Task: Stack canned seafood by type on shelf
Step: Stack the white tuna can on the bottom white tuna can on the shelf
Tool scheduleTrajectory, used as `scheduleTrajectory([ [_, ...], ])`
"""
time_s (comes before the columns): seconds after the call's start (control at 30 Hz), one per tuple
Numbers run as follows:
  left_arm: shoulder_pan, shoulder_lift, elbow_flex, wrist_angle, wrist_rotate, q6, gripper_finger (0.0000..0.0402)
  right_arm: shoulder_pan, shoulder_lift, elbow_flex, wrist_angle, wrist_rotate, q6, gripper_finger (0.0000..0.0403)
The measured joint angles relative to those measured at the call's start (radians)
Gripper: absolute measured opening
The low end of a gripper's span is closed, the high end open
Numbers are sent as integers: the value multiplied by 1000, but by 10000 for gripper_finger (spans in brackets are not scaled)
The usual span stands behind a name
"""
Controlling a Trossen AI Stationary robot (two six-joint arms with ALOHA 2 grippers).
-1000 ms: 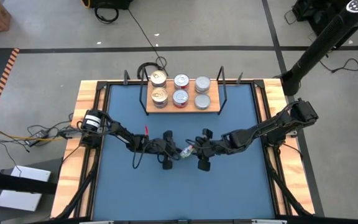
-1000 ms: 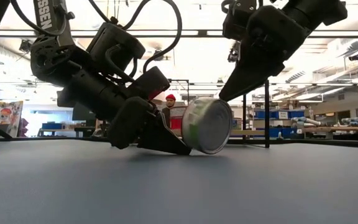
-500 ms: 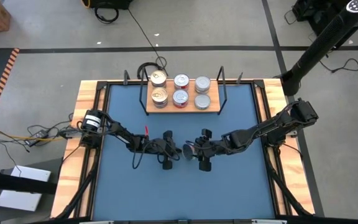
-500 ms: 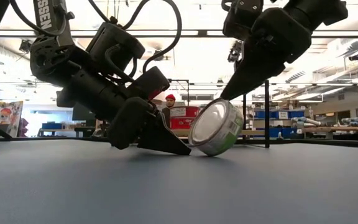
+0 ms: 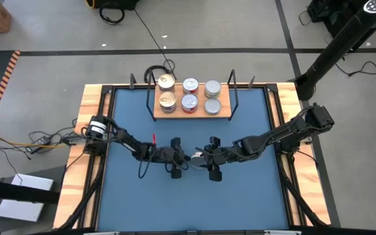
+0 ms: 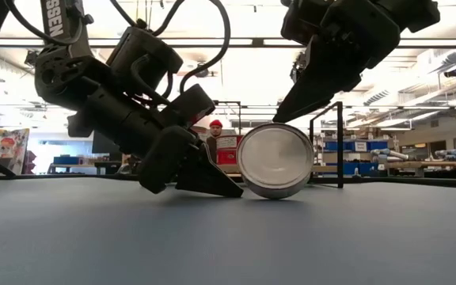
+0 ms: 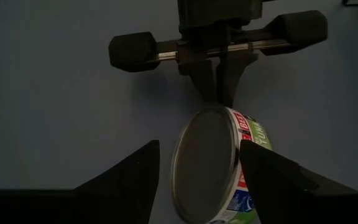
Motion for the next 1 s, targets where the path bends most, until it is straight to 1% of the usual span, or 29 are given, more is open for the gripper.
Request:
scheduleTrajectory([
  [0.07,0,0,-1,11,-13,0,4,1,0,0,9,-9,0,229],
  [0.2,0,2,-2,41,-23,0,4,5,0,0,33,-61,-6,224],
  [0.47,0,4,-3,77,-30,12,4,57,1,0,34,-63,-49,222],
  [0.57,-5,4,-3,81,-33,23,4,69,2,0,34,-35,-26,222],
  [0.73,-16,4,-3,84,-37,25,4,73,2,1,11,54,93,225],
  [0.9,-37,4,-2,86,-44,26,4,73,2,1,-65,77,157,242],
  [1.0,-57,3,-2,87,-39,27,4,73,2,1,-76,77,170,255],
])
